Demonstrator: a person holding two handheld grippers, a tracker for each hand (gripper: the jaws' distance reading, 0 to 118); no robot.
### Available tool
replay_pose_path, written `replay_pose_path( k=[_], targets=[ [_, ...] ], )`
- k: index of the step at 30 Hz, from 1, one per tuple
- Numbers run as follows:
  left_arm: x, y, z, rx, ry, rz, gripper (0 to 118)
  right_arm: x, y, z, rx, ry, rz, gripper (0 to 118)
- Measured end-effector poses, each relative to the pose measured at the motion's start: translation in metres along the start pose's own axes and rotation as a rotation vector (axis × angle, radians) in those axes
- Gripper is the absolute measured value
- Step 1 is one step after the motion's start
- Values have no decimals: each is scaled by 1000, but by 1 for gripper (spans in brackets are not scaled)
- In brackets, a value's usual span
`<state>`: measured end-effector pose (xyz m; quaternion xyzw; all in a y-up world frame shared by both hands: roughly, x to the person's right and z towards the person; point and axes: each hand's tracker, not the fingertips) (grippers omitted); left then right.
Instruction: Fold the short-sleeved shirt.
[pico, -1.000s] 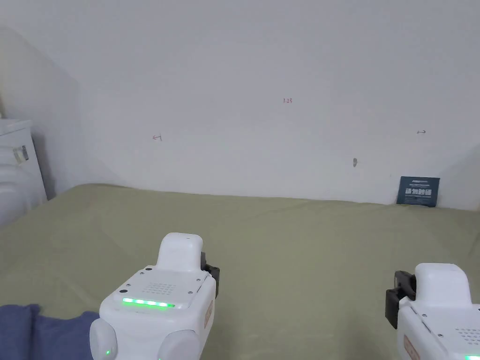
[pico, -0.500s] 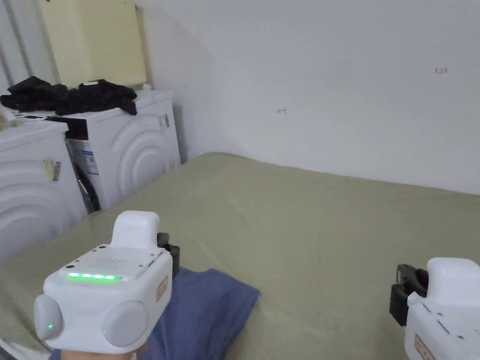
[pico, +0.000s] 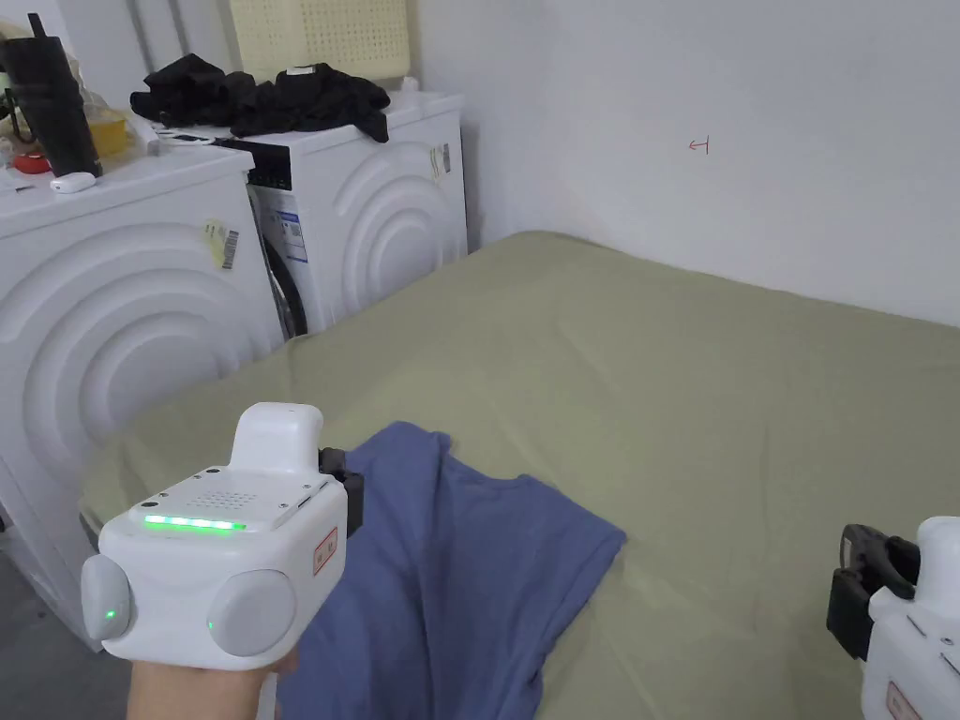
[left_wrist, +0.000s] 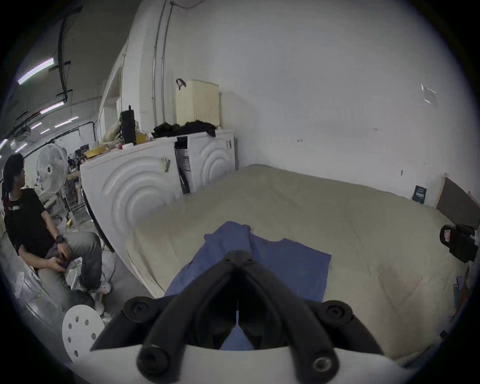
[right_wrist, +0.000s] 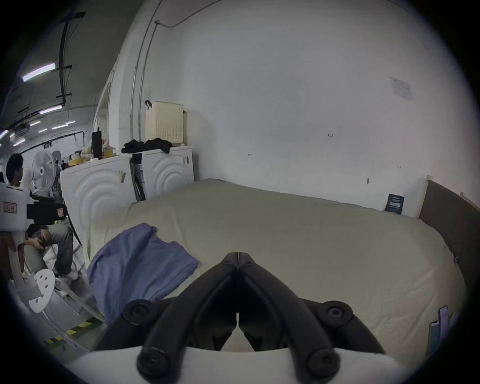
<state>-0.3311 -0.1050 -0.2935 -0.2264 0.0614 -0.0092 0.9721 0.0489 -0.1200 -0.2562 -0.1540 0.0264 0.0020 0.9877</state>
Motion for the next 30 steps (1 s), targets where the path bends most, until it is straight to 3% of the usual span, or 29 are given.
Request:
replay_pose_path(
  k=[13,14,16,17,18,20,24,27,28,29,30],
  targets=[
    [43,-37,-113,-308,-196,-21,0,-4,-32,-25,-102,15,10,2],
    [47,-41,-121,-328,-215,-20,5,-4,-35,-26,-111,17,10,2],
    [58,-49,-140,-381,-213,-51,35,-2,-41,-30,-131,15,11,2],
    [62,-53,-148,-416,-215,-55,63,-1,-43,-32,-144,14,10,2],
    [65,-58,-159,-462,-202,-48,83,0,-47,-33,-159,15,7,2],
    [68,-66,-176,-518,-213,-44,102,2,-53,-36,-180,16,-1,2],
    [72,-87,-208,-615,-105,-106,102,4,-64,-37,-221,15,2,2],
    [70,-98,-211,-606,-153,-19,87,8,-70,-33,-241,13,-3,2],
    [70,-94,-206,-598,-136,-59,71,10,-71,-30,-246,11,-5,2],
    [70,-91,-203,-583,-162,-85,29,13,-71,-28,-247,8,-7,2],
    [70,-87,-198,-550,-171,-102,3,16,-71,-24,-246,0,-11,2]
  ],
)
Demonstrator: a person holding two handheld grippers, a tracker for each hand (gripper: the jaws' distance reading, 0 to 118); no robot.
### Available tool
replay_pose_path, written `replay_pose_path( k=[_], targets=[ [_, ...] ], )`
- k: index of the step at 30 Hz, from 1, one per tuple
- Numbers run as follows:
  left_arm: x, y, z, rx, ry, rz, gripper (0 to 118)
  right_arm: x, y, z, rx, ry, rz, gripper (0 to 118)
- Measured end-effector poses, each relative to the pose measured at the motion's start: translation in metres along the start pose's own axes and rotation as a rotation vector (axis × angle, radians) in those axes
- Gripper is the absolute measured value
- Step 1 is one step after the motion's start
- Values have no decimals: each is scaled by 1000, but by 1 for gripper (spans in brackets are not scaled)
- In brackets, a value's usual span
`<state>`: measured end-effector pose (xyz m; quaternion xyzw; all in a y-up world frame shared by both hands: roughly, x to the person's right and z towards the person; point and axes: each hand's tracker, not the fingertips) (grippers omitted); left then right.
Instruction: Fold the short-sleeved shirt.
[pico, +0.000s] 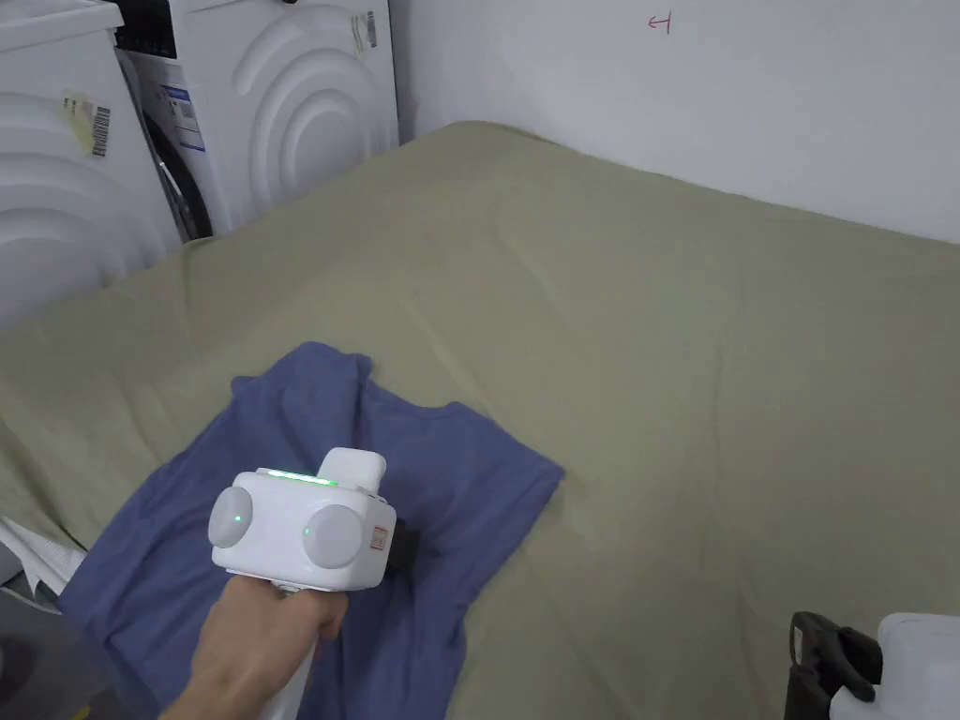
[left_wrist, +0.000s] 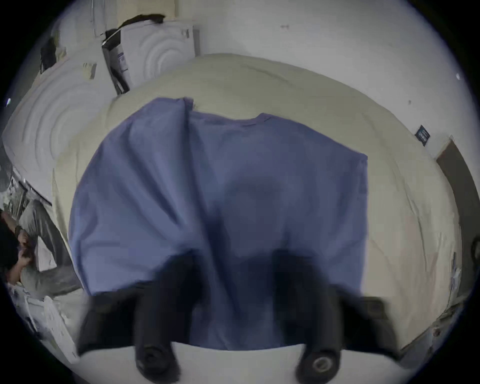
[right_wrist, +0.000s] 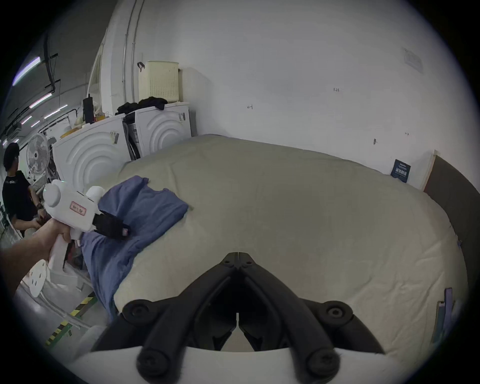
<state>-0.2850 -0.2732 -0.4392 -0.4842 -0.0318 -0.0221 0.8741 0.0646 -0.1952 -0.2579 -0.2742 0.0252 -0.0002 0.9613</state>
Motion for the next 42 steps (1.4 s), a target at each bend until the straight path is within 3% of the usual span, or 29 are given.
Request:
replay_pose_path(
  k=[2,8,11,17,24,31,38,39,40,41,42],
  targets=[
    [1,0,2,6,68,-29,3,9,-2,9,3,-10,-16,2],
    [14,14,37,51,-44,-7,3,48,-9,51,29,-84,-54,2],
    [48,30,60,91,-100,-78,3,72,-12,73,42,-144,-77,2],
    [164,61,93,174,-249,-219,3,116,-20,123,70,-256,-105,2],
    [340,76,131,226,-510,-417,3,164,-39,168,67,-395,-167,2],
    [476,57,129,167,-723,-496,3,197,-55,184,37,-476,-204,2],
    [530,31,53,22,-650,-539,4,216,-70,169,-5,-488,-258,2],
    [530,25,44,25,-600,-531,10,217,-72,166,-14,-486,-264,2],
    [529,22,35,29,-583,-524,28,218,-73,162,-22,-485,-268,2],
    [527,21,27,20,-596,-518,83,218,-74,160,-25,-483,-271,2],
    [522,19,21,7,-609,-503,116,218,-74,158,-27,-479,-274,2]
  ],
)
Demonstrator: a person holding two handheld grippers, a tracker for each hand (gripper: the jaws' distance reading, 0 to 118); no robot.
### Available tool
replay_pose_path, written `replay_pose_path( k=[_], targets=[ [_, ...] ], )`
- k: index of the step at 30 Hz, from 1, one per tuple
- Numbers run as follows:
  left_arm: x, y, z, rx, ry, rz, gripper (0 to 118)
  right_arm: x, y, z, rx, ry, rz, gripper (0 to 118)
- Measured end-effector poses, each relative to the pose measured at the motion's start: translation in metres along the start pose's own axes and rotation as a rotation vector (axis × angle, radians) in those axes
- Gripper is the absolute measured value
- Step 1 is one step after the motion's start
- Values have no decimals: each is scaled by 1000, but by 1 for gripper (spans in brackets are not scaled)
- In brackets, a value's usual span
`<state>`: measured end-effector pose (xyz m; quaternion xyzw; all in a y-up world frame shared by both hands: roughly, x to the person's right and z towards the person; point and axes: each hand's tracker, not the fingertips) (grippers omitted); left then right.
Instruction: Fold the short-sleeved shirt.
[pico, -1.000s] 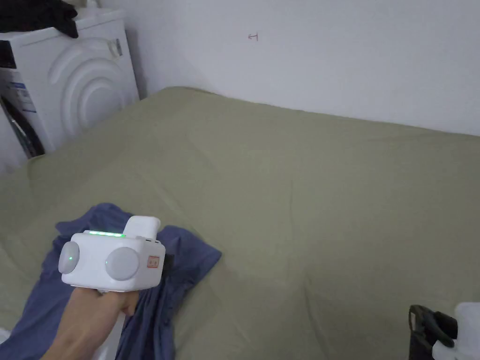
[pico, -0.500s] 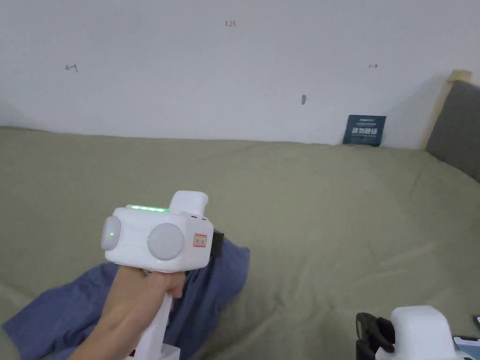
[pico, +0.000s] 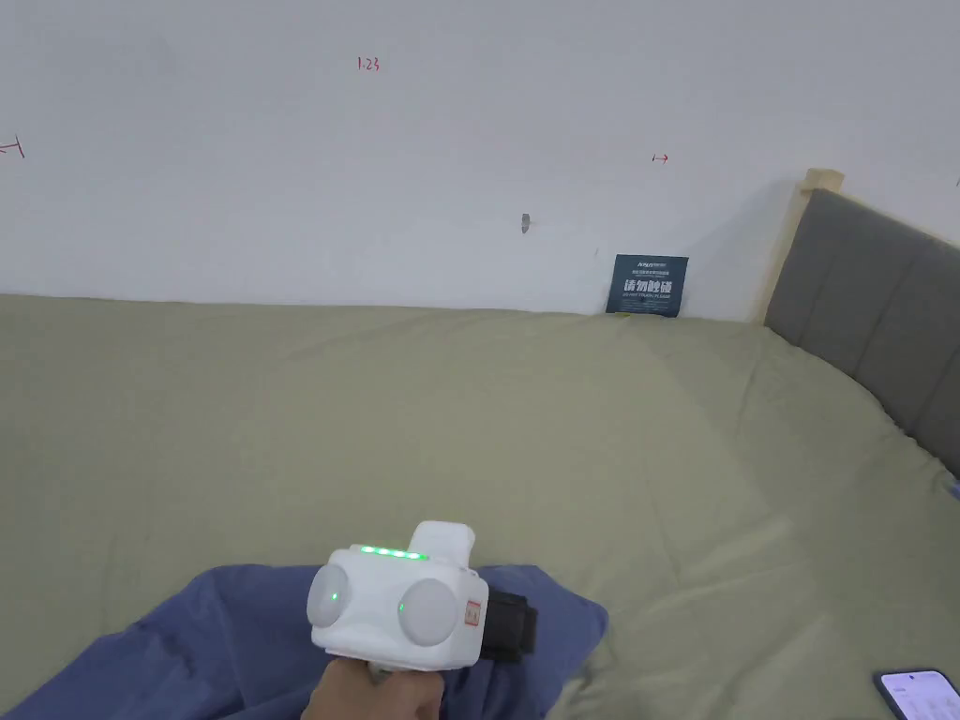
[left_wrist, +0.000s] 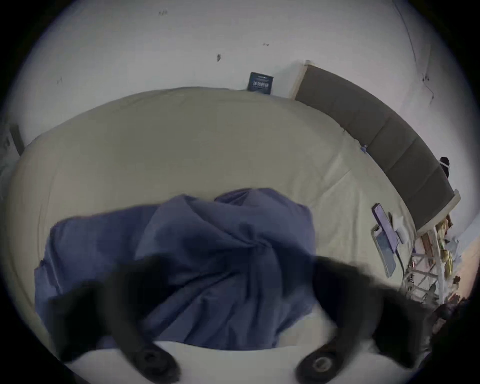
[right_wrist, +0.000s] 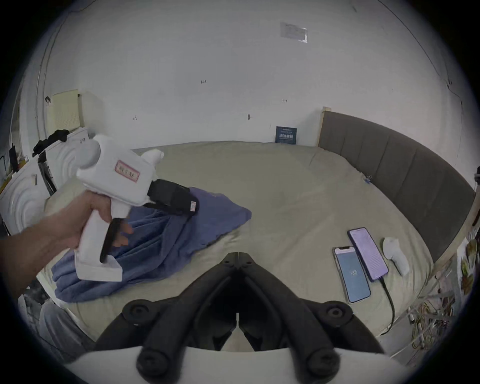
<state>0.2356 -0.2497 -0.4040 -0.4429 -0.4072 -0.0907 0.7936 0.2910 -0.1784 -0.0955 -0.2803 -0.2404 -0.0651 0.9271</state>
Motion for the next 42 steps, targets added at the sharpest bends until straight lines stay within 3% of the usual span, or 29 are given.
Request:
replay_pose_path(
  k=[5,10,13,15,16,17,18,23,28,33,36,40,41,42],
  targets=[
    [-14,-20,59,188,68,-2,113,-6,4,0,22,18,-5,2],
    [-39,-43,187,383,136,27,113,-17,20,20,145,54,-37,2],
    [-54,-74,267,495,198,46,108,-28,29,37,198,48,8,2],
    [-63,-97,310,575,278,42,86,-34,32,47,218,65,6,2],
    [-68,-108,331,594,312,33,62,-37,33,53,229,74,1,2],
    [-71,-118,348,608,340,41,13,-39,34,57,241,81,-2,2],
    [-75,-128,363,622,389,60,0,-42,33,62,250,83,-4,2],
    [-90,-168,407,649,530,86,0,-53,29,81,295,98,-12,2],
    [-105,-191,421,676,511,187,0,-61,29,89,308,106,-10,2],
    [-117,-199,415,656,529,194,0,-68,31,90,317,99,20,2],
    [-130,-205,400,593,519,201,0,-72,31,86,303,108,19,2],
    [-164,-216,359,361,475,249,0,-78,24,73,262,116,23,2],
    [-175,-219,347,308,442,259,4,-79,22,69,250,119,23,2],
    [-186,-222,335,245,410,296,20,-81,20,64,236,125,21,2]
  ],
)
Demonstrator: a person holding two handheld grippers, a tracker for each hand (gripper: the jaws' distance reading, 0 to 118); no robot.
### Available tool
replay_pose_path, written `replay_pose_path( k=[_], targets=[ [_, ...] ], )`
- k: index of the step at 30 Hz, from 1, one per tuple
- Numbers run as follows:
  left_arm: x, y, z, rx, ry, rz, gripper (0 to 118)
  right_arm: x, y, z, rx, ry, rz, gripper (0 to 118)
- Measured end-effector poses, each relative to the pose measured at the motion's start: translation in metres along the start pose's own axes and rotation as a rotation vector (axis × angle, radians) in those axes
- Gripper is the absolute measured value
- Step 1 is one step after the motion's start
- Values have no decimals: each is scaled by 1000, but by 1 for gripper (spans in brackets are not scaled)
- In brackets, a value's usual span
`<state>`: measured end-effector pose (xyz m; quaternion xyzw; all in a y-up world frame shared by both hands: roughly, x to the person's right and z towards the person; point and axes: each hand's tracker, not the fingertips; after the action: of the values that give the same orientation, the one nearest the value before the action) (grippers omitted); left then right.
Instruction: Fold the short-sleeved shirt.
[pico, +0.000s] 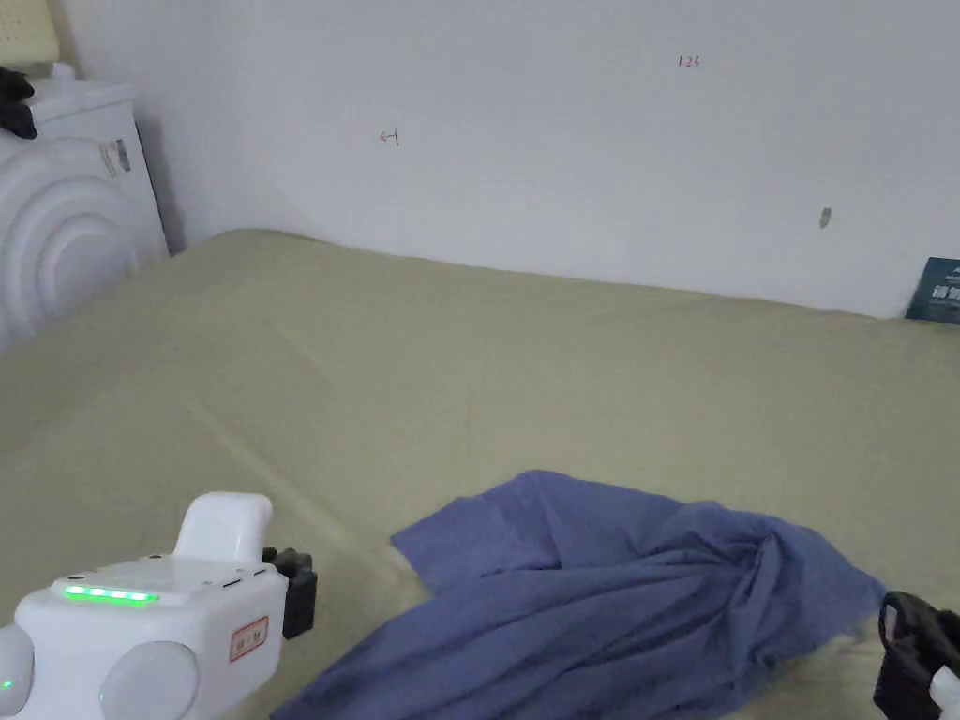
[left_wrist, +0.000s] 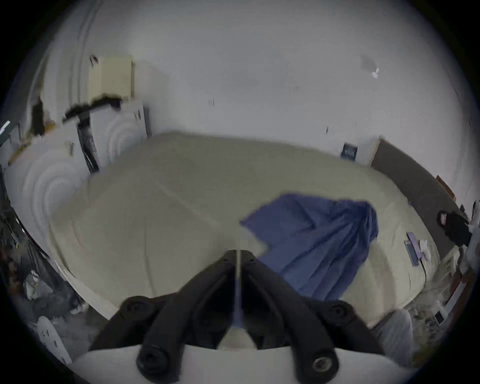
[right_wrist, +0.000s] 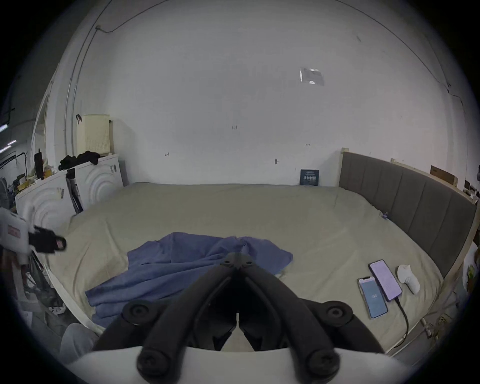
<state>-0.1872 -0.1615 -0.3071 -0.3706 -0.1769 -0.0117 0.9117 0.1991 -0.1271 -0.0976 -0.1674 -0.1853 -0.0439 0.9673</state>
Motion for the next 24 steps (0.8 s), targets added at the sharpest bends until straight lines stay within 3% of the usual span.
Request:
replay_pose_path(
  k=[1,2,3,9,11,12,14,15,16,17,18,21,24],
  targets=[
    [-5,-4,-15,-67,-12,23,54,-1,-3,-4,-14,2,0,2],
    [-10,-9,-28,-117,-22,29,105,-2,-5,-8,-26,2,0,2],
    [-13,-14,-45,-189,-34,11,118,-3,-7,-12,-37,3,1,2],
    [-11,-48,-109,-356,60,-95,117,-3,-19,-32,-105,9,-9,2],
    [-10,-54,-121,-370,81,-84,112,-2,-22,-38,-124,8,-5,2],
    [-9,-56,-122,-374,82,-79,101,0,-24,-41,-135,5,-1,2],
    [-4,-55,-112,-352,89,-102,94,5,-26,-48,-159,1,1,2],
    [-3,-51,-107,-350,71,-117,82,9,-26,-53,-167,-2,-6,2],
    [-1,-47,-102,-312,83,-138,61,14,-26,-59,-179,-12,-14,2],
    [-1,-45,-101,-295,76,-150,8,19,-25,-65,-198,-33,-17,2],
    [-1,-46,-100,-262,57,-143,0,26,-20,-76,-235,-81,-17,2],
    [2,-48,-108,-309,59,-145,0,55,-7,-106,-235,-137,-13,2],
    [1,-45,-116,-319,76,-164,0,92,7,-151,-283,-187,48,2]
  ],
)
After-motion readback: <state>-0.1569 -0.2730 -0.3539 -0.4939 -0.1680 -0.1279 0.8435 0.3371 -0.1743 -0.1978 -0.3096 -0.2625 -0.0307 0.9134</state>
